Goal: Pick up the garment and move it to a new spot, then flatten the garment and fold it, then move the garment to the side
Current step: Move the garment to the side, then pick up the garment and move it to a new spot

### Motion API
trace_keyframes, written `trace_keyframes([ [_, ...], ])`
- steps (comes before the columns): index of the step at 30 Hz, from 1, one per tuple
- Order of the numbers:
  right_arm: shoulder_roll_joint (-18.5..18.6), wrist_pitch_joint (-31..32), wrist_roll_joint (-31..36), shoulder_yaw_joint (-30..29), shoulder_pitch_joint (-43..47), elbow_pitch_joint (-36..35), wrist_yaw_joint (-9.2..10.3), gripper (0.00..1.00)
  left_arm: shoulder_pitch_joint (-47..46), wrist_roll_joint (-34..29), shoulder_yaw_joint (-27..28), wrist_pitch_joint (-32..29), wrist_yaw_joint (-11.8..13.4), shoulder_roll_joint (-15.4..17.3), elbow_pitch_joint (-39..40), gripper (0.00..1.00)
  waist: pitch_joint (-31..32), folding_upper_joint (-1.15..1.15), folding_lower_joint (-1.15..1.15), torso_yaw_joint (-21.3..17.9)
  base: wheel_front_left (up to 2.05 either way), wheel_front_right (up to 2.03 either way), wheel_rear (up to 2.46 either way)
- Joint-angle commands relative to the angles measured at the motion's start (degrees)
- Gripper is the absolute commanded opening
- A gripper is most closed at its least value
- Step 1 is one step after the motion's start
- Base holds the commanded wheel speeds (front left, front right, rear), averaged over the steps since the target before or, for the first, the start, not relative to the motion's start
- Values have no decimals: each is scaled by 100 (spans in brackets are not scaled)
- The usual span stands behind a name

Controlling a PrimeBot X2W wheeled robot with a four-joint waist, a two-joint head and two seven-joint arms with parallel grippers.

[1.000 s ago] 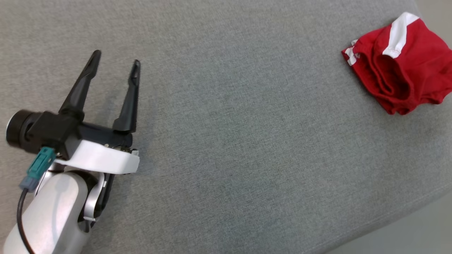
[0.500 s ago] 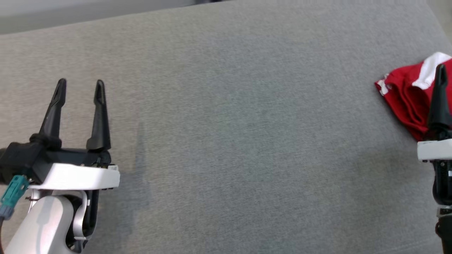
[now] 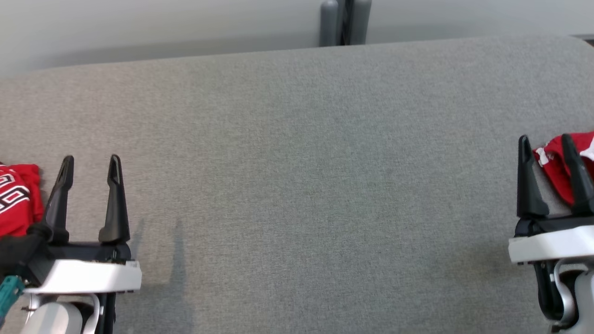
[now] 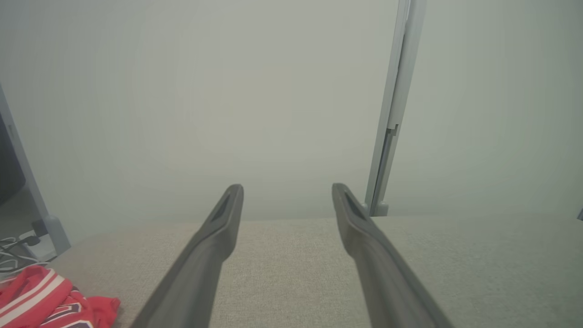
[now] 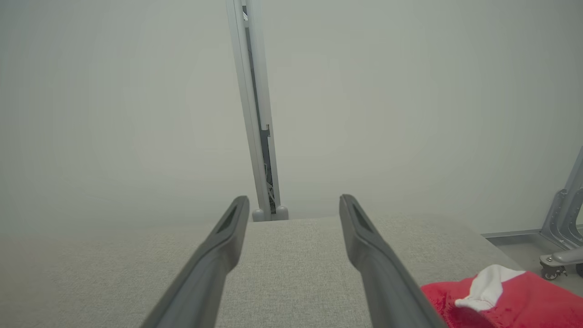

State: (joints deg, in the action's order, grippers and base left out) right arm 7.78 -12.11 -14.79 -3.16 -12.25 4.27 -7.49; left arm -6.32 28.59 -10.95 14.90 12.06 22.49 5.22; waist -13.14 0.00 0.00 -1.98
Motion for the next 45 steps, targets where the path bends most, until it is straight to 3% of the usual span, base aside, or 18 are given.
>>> trace_keyframes([
  [1,-9,62,102,-1,148,-58,-1,100,139,-55,29,15,-50,32,20,100,178,0,0,122,0,0,0],
  [22,-363,685,535,135,1386,-660,-1,100,1135,-116,-296,-266,72,57,118,100,1265,0,0,175,0,0,0],
  [45,-468,780,527,89,1581,-827,-1,100,1250,-83,-338,-469,233,137,329,100,1289,0,0,150,0,0,0],
])
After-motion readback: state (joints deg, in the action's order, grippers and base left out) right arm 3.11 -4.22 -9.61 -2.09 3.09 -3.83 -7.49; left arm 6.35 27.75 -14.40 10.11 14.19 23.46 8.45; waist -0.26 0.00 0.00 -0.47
